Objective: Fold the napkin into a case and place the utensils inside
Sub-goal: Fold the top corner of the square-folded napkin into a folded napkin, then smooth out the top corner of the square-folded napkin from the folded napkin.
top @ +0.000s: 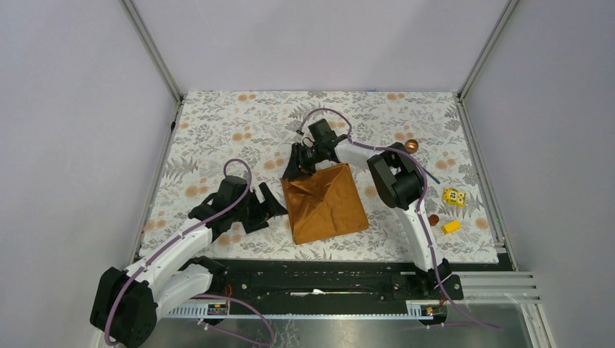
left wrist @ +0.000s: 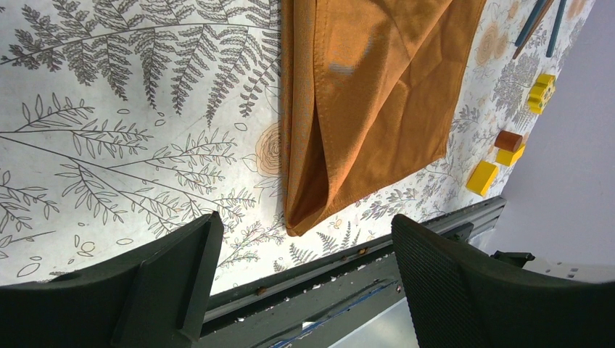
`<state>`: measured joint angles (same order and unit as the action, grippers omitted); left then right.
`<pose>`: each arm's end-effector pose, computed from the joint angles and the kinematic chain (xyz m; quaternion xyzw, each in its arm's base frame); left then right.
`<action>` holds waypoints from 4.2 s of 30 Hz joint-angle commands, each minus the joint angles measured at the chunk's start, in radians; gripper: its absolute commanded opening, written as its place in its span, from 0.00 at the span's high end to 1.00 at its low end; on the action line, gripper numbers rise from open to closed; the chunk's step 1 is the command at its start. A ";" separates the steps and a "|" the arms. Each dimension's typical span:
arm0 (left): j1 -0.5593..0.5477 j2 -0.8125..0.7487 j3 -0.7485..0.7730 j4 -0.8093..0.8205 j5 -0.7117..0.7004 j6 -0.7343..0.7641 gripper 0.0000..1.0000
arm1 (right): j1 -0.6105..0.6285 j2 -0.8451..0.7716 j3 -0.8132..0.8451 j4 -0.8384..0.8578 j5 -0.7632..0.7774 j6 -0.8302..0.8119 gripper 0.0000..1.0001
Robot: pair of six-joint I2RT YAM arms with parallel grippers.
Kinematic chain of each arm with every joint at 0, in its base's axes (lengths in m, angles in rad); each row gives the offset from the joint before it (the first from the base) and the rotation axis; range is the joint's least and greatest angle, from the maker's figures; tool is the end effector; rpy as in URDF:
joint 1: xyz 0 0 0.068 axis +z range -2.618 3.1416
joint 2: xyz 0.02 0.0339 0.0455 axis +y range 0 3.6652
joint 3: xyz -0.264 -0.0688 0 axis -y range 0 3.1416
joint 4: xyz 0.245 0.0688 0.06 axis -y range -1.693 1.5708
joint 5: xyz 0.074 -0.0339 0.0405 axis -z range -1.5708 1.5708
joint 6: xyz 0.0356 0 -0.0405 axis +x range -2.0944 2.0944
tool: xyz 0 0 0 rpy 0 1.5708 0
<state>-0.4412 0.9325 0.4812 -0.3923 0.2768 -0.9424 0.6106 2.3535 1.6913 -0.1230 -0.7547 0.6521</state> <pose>0.1598 -0.0862 0.1918 -0.1820 0.9089 -0.3240 0.1890 0.4014 0.3107 0.1267 -0.1232 0.8616 0.4848 0.0863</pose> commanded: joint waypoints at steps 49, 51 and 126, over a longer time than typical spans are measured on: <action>0.122 0.844 0.345 0.388 -0.012 0.089 1.00 | 0.101 -0.529 -0.780 0.622 -0.044 0.253 0.23; 0.123 0.847 0.342 0.389 -0.016 0.085 1.00 | 0.113 -0.505 -0.800 0.668 -0.047 0.276 0.27; 0.209 0.741 0.511 0.245 0.137 0.143 0.89 | 0.378 -0.706 -0.533 -0.319 0.593 -0.289 0.23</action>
<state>-0.2657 1.7592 0.9325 -0.1257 0.3386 -0.8223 0.9085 1.7607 1.0527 -0.1505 -0.4965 0.4957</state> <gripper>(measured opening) 0.061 0.767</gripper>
